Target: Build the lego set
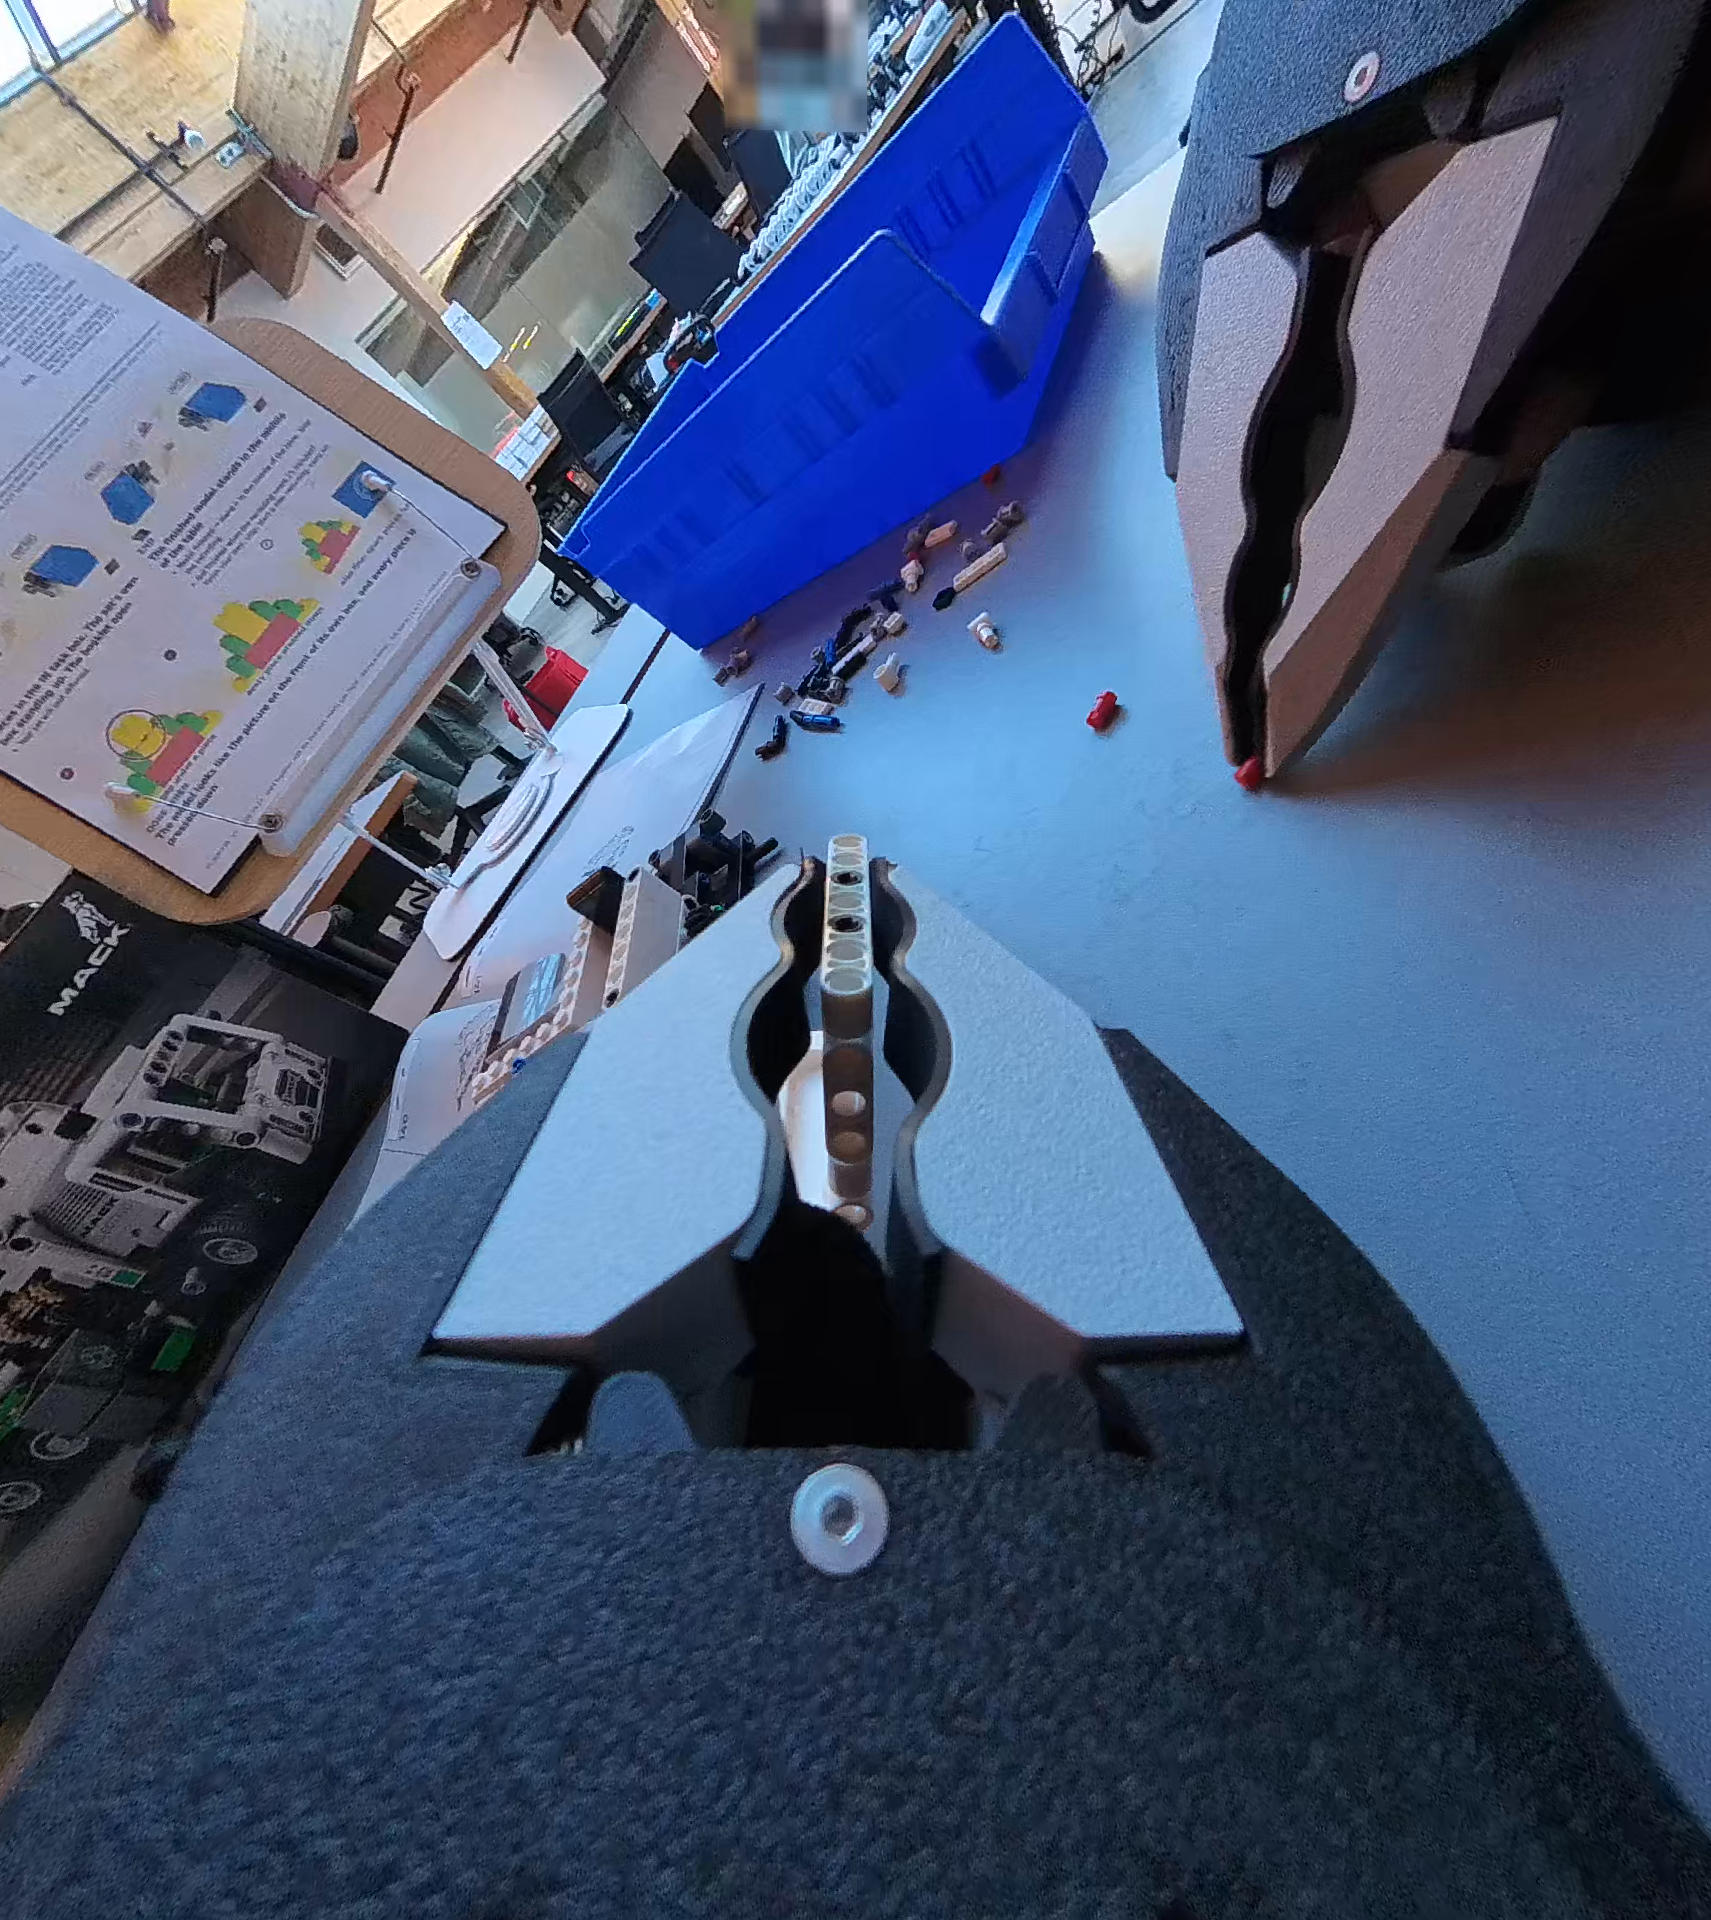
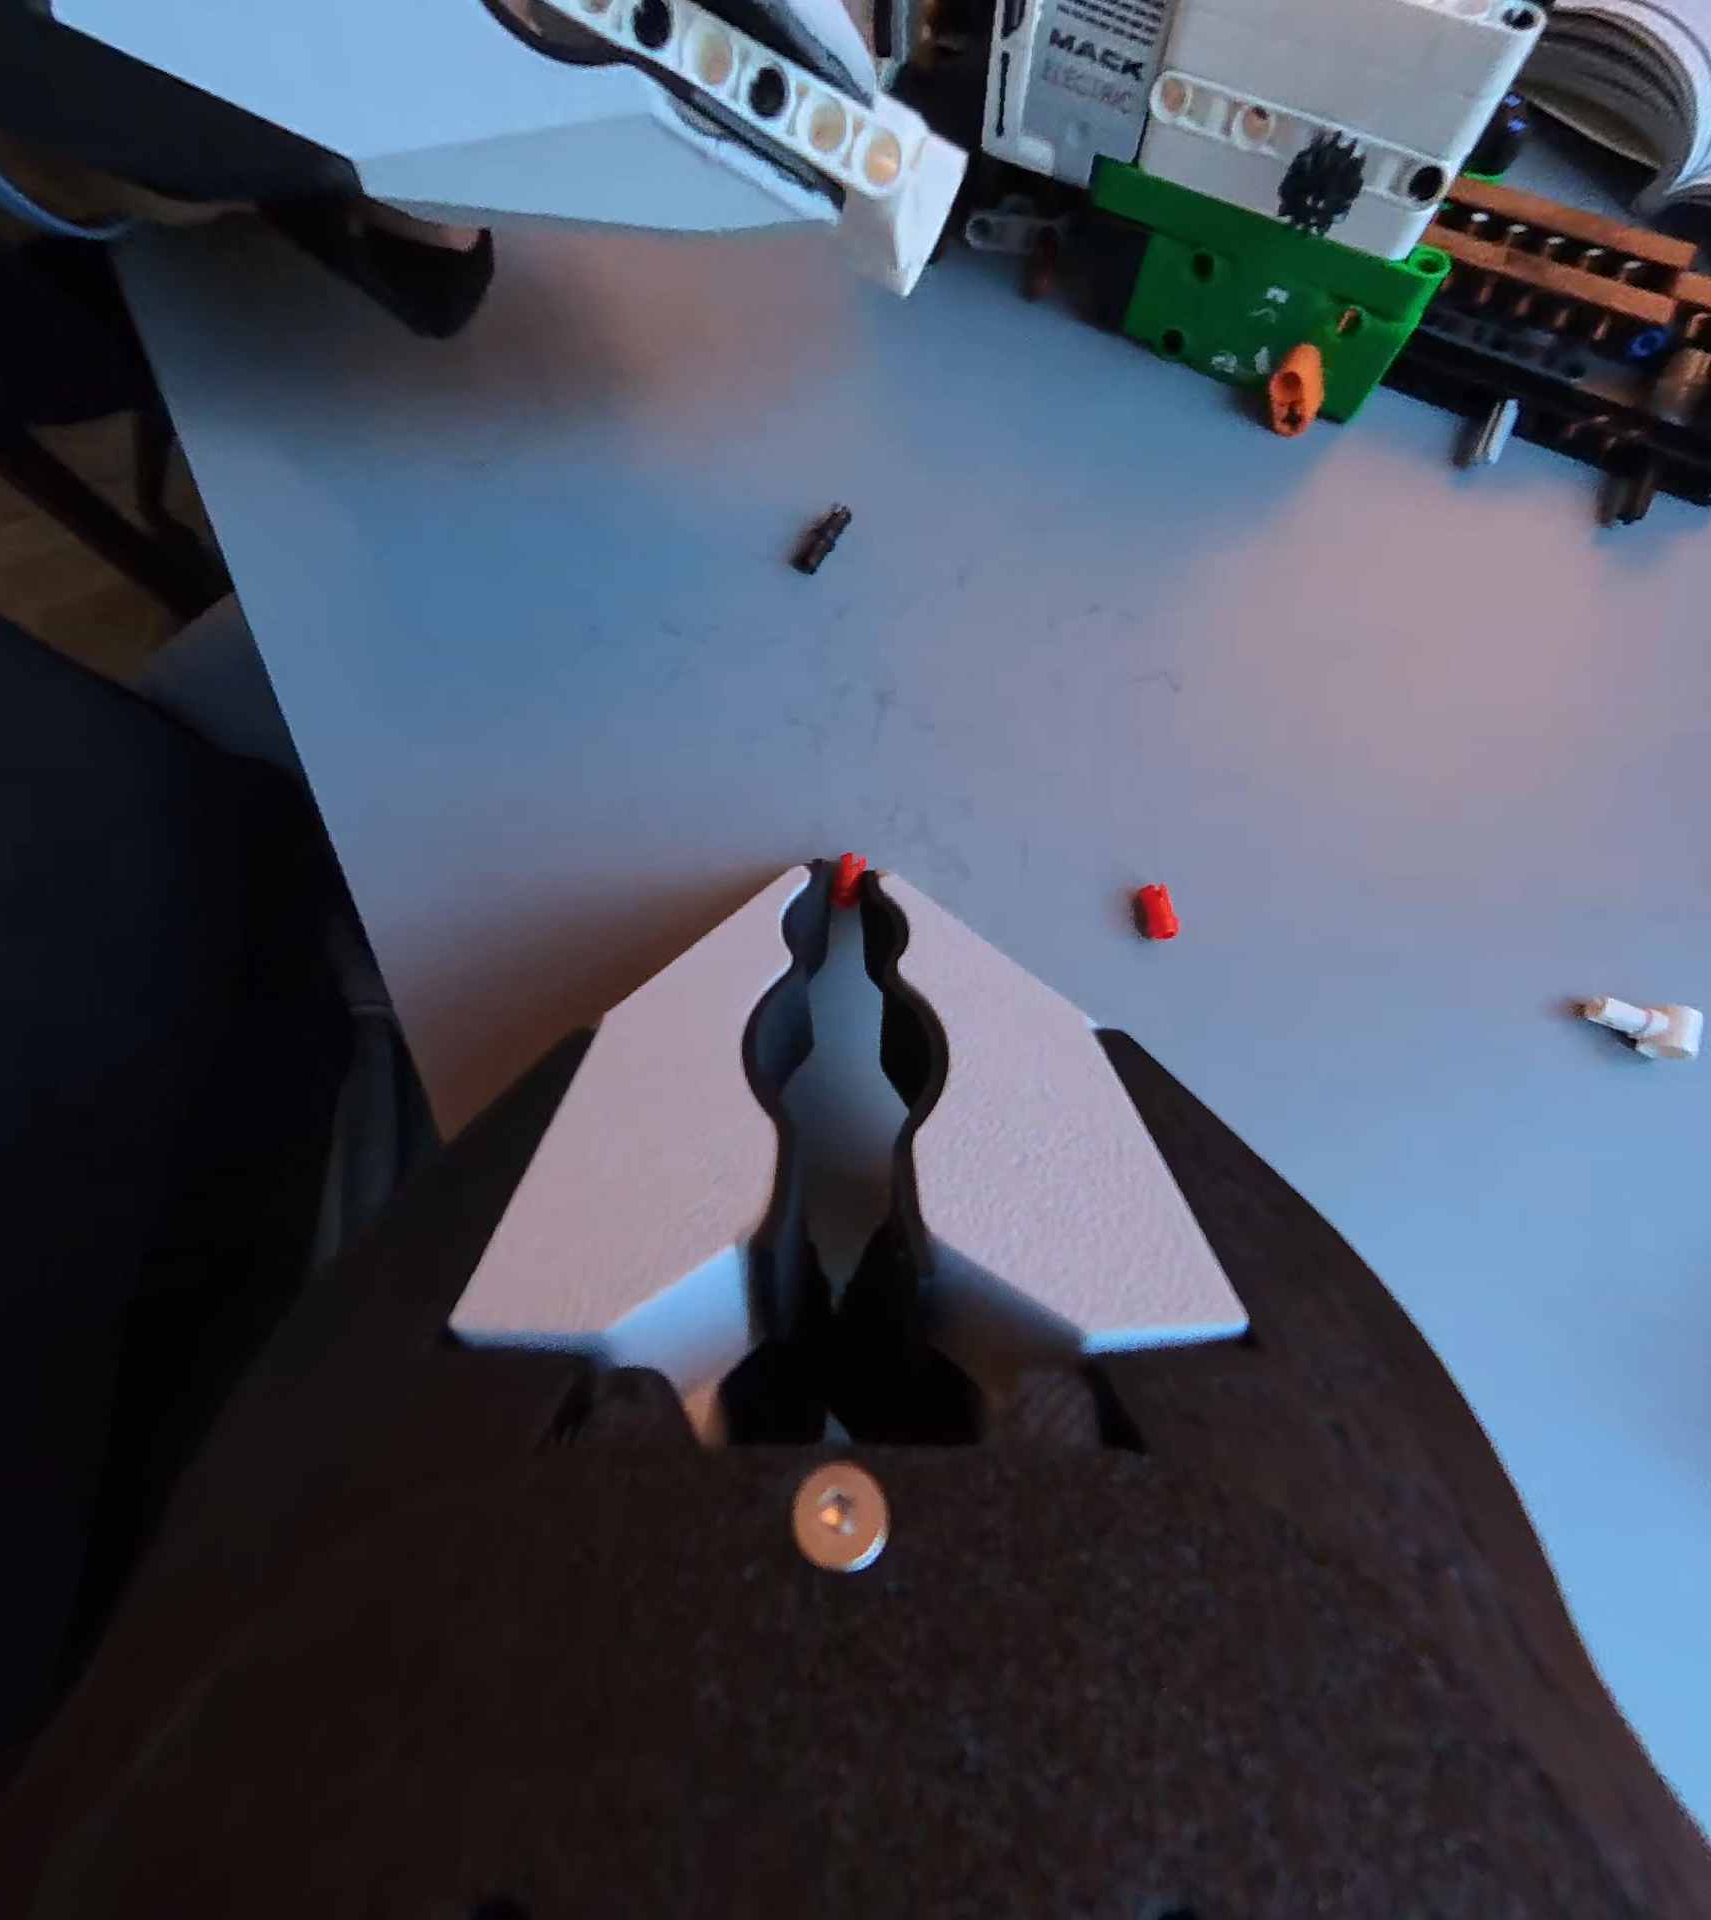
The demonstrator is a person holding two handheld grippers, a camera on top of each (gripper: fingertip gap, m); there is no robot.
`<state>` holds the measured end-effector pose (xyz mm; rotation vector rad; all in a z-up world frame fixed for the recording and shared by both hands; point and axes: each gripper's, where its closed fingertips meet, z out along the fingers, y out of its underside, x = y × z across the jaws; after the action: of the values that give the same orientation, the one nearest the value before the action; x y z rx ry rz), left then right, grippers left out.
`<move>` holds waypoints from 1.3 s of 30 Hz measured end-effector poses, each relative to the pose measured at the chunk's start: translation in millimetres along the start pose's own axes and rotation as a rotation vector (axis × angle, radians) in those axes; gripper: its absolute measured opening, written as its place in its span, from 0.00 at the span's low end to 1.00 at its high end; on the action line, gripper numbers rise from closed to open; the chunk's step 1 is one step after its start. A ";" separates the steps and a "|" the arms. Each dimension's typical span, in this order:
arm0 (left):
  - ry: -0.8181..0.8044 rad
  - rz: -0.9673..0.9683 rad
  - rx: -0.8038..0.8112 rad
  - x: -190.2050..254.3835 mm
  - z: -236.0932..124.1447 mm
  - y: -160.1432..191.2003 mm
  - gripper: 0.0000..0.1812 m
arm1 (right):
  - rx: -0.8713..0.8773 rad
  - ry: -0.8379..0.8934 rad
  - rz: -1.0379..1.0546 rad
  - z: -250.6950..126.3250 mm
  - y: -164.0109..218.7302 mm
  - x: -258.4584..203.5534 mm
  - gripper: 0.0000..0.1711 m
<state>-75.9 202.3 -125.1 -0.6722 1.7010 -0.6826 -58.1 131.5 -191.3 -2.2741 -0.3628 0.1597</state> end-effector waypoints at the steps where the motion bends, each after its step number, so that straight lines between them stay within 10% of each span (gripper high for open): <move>1: 0.003 0.006 0.002 1.0 0.0 -0.4 0.03 | 0.001 0.000 -0.012 -0.1 -0.1 -0.8 0.03; 15: -0.011 0.272 -0.070 23.0 6.9 4.9 0.03 | 0.143 0.085 0.008 -10.7 -69.0 -12.8 0.02; 39: -0.117 0.559 -0.060 37.8 3.4 -9.5 0.03 | 0.009 0.128 0.137 -0.7 -63.6 -16.7 0.02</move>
<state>-79.8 167.8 -143.1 -0.2452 1.6967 -0.1941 -87.0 166.0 -143.3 -2.2874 -0.1385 0.0846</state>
